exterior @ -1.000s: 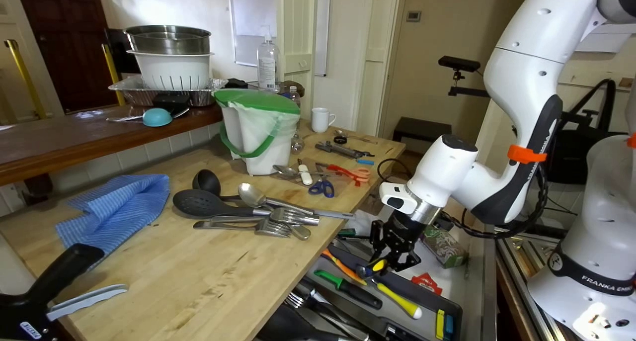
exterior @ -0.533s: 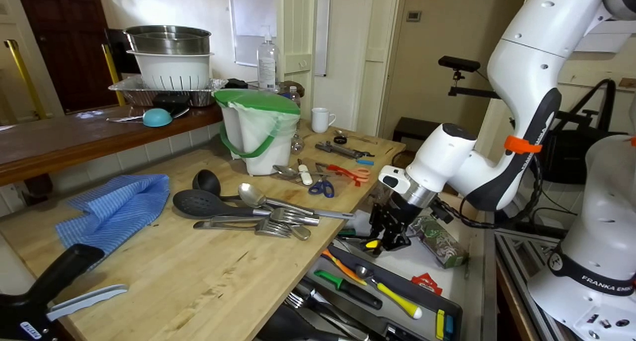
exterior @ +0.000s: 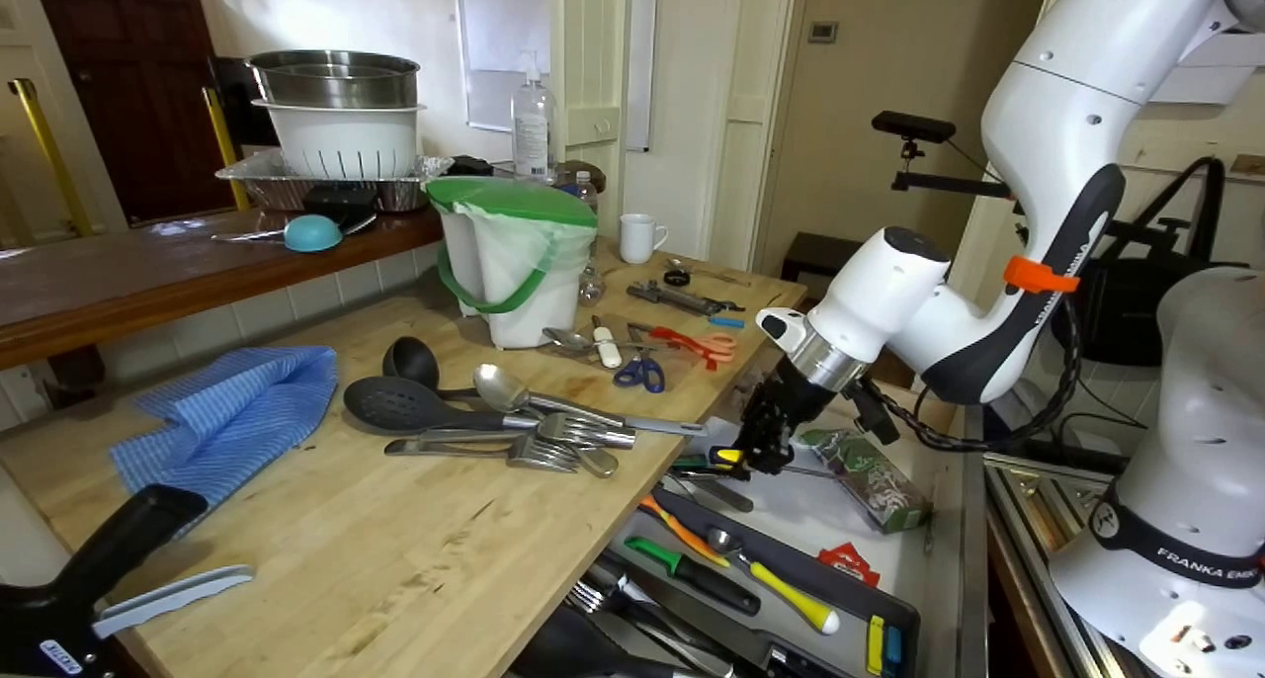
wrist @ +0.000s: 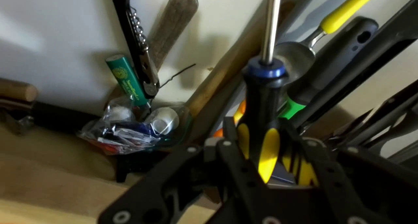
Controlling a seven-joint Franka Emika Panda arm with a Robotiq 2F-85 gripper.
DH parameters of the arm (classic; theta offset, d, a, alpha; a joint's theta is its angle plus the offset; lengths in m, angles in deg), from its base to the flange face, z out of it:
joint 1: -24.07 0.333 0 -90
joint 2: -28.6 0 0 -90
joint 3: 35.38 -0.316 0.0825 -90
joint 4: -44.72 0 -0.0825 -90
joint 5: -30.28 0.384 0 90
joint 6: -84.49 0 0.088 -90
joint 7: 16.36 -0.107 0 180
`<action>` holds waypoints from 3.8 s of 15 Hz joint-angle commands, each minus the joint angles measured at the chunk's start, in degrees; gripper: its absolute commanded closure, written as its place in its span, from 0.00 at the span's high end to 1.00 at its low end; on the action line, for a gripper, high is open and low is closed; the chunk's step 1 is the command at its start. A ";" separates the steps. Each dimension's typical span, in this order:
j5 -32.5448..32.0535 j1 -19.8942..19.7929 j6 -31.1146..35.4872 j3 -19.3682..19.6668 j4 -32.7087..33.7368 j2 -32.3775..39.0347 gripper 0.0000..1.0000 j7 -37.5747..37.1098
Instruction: Pick up the screw driver and place it in the drawer to the right of the cutlery holder
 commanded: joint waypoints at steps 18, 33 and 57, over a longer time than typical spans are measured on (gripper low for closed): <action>1.38 20.84 1.77 23.88 -0.72 10.50 0.09 -31.26; 20.55 44.65 25.80 40.02 0.57 36.86 0.09 -23.17; 69.81 32.67 30.56 10.40 -0.24 29.58 1.00 21.25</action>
